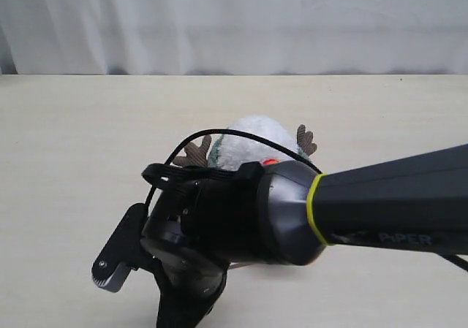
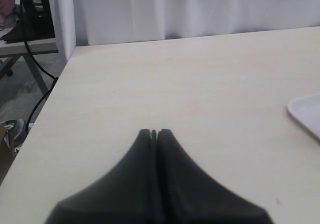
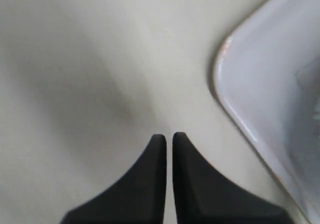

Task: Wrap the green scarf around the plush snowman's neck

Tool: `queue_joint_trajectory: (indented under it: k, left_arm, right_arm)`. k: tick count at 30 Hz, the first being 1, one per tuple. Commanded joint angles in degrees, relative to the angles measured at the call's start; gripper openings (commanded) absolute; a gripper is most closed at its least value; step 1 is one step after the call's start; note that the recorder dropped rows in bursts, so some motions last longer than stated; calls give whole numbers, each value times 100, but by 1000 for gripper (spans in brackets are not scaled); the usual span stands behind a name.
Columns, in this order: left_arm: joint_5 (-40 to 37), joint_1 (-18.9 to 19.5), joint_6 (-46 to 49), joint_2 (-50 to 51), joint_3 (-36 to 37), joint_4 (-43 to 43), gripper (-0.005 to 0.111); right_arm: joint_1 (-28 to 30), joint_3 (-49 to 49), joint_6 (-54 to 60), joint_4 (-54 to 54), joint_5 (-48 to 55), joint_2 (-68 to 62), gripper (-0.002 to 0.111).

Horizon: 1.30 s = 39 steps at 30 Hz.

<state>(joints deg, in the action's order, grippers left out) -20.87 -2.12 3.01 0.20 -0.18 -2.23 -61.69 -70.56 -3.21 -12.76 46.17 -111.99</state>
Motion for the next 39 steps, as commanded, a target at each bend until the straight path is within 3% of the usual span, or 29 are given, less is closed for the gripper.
queue_joint_trajectory:
  k: [1,11,31,39]
  left_arm:
    - [58,3,-20,-20,18,-4,0]
    - [58,3,-20,-20,18,-4,0]
    - [58,3,-20,-20,18,-4,0]
    - [58,3,-20,-20,18,-4,0]
  right_arm:
    - [21,24,986,759,-286,-51,4]
    - [99,24,1003,394,-626,-485,4]
    - [917,0,1003,209,-1606,-525,4]
    - [990,0,1003,156,-1458,-525,4]
